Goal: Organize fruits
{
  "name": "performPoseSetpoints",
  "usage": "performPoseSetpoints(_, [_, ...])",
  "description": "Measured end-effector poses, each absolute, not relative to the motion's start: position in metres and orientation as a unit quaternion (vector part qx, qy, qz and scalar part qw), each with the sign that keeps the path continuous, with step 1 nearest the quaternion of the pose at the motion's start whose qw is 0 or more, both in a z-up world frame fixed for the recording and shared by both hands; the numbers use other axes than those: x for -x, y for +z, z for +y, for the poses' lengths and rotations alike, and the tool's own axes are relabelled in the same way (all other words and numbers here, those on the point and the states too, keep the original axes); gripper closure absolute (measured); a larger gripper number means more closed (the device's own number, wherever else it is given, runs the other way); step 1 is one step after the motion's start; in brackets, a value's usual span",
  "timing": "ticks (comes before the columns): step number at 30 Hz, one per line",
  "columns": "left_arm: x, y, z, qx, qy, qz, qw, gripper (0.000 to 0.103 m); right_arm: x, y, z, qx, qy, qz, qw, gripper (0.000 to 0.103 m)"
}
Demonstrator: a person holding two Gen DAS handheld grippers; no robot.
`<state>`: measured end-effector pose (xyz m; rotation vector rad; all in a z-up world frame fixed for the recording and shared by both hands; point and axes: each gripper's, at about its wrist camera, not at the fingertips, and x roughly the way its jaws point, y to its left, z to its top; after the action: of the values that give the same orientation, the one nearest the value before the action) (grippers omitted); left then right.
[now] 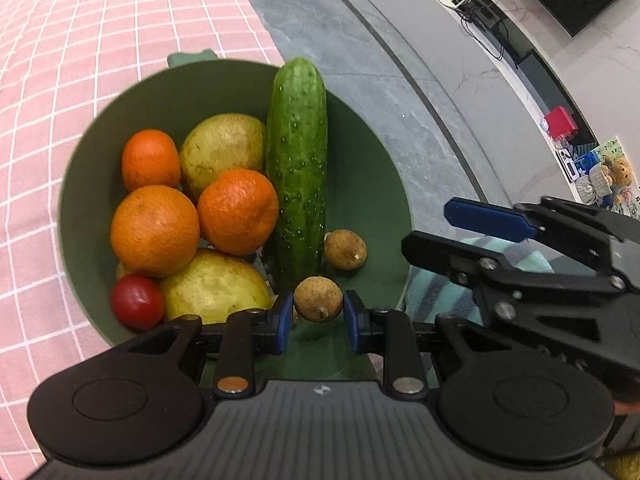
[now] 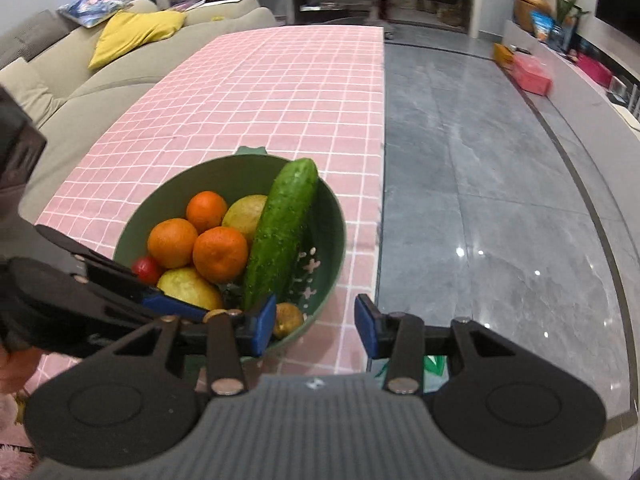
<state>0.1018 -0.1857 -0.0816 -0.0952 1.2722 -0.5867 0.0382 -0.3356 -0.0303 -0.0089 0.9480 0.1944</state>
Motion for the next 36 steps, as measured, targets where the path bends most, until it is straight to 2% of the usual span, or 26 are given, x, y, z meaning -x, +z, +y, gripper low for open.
performPoseSetpoints(4, [-0.102, -0.087, -0.189, 0.042, -0.259, 0.591, 0.763, 0.072, -0.038, -0.03, -0.331, 0.005, 0.088, 0.451, 0.888, 0.059])
performPoseSetpoints(6, [-0.102, -0.086, -0.188, 0.046, -0.259, 0.591, 0.763, 0.065, -0.04, -0.03, -0.332, -0.005, 0.083, 0.453, 0.887, 0.057])
performPoseSetpoints(8, [-0.102, -0.083, -0.185, 0.051, -0.258, 0.588, 0.765, 0.063, -0.039, -0.029, -0.333, -0.012, 0.081, 0.455, 0.886, 0.057])
performPoseSetpoints(16, [-0.093, -0.031, -0.151, 0.042, -0.255, 0.519, 0.815, 0.059, -0.046, -0.009, -0.324, -0.033, 0.071, 0.427, 0.901, 0.056])
performPoseSetpoints(21, [-0.088, 0.015, -0.123, 0.011, -0.224, 0.462, 0.858, 0.059, -0.052, 0.022, -0.301, -0.032, 0.061, 0.394, 0.917, 0.048])
performPoseSetpoints(28, [-0.059, 0.07, -0.094, -0.021, -0.164, 0.375, 0.912, 0.056, -0.039, 0.067, -0.265, -0.027, 0.032, 0.336, 0.941, 0.023])
performPoseSetpoints(36, [-0.012, 0.075, -0.073, -0.057, -0.086, 0.311, 0.945, 0.041, 0.004, 0.074, -0.232, -0.031, 0.02, 0.299, 0.953, 0.017])
